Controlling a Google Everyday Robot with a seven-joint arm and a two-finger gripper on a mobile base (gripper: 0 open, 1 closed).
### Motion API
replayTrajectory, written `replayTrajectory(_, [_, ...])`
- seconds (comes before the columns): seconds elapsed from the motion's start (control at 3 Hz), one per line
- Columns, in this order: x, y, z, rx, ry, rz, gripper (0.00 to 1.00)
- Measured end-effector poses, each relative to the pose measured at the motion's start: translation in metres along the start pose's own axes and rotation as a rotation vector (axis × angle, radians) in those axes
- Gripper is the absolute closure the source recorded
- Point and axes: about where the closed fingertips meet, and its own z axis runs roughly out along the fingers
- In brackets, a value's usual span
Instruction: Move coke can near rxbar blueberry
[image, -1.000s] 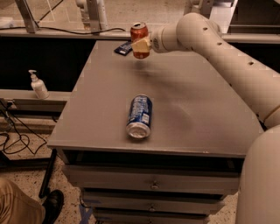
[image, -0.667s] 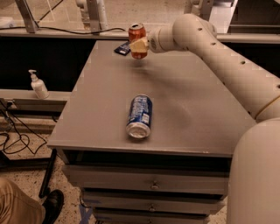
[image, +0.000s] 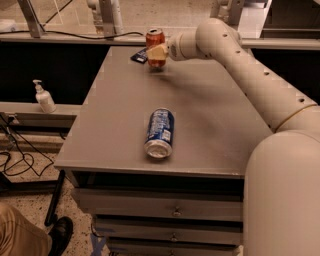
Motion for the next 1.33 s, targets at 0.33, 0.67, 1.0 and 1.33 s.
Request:
replayTrajectory(0.33, [-0.003,-0.009,0.009,-0.012,-0.010,0.006,1.00])
replayTrajectory(0.67, [-0.004,-0.016,0.016,-0.016,-0.015,-0.002,1.00])
replayTrajectory(1.0, [0.000,-0.022,0.020,-0.012,0.001,-0.017,0.83])
replayTrajectory(1.33, [0.005,-0.026,0.024,-0.005,0.024,-0.026,0.59])
